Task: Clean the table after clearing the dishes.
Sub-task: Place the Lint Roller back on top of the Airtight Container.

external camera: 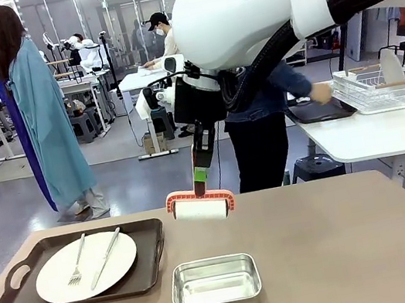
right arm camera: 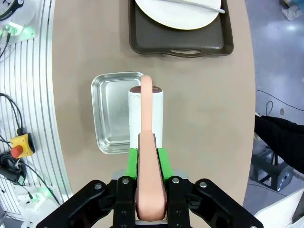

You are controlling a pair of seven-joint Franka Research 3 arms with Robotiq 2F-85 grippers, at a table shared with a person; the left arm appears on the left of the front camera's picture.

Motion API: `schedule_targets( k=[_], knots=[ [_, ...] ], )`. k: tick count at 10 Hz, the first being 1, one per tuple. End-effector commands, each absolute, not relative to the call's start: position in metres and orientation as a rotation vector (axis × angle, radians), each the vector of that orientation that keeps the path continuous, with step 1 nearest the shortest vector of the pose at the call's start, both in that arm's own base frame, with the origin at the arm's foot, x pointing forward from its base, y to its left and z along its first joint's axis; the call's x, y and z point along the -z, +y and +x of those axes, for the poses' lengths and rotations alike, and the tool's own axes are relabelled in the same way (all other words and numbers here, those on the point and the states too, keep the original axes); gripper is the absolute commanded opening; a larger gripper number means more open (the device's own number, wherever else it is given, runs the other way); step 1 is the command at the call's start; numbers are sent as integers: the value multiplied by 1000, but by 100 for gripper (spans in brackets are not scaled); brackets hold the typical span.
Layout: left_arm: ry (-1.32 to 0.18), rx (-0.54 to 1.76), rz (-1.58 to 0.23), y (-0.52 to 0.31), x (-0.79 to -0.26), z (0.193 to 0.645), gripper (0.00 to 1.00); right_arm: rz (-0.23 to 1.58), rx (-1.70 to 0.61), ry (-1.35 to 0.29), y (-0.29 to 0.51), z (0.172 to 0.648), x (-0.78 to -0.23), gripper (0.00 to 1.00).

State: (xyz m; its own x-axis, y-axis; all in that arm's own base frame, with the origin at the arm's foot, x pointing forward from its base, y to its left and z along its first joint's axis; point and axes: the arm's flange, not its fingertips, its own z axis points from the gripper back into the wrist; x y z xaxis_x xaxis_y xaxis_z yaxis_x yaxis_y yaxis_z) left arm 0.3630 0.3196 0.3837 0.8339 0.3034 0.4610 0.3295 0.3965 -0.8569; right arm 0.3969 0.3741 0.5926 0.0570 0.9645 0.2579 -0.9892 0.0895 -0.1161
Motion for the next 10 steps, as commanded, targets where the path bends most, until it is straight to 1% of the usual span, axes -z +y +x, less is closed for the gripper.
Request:
schedule_targets(
  k=[1, 2, 3, 6, 8, 10],
  knots=[
    [-629, 0, -1205, 320, -387, 363, 100, 95, -1492, -311, 371, 391, -591, 21],
    [-629, 0, -1205, 320, -387, 363, 100, 101, -1485, -299, 374, 397, -593, 21],
    [-629, 0, -1205, 320, -387, 363, 100, 101, -1492, -264, 389, 405, -580, 21],
    [-629, 0, -1205, 320, -387, 363, 100, 204, -1491, -173, 408, 428, -539, 21],
    [-629, 0, -1205, 320, -387, 363, 100, 198, -1500, -43, 423, 438, -505, 21],
    [-629, 0, -1205, 320, -387, 363, 100, 192, -1543, 25, 428, 443, -485, 21]
  ],
)
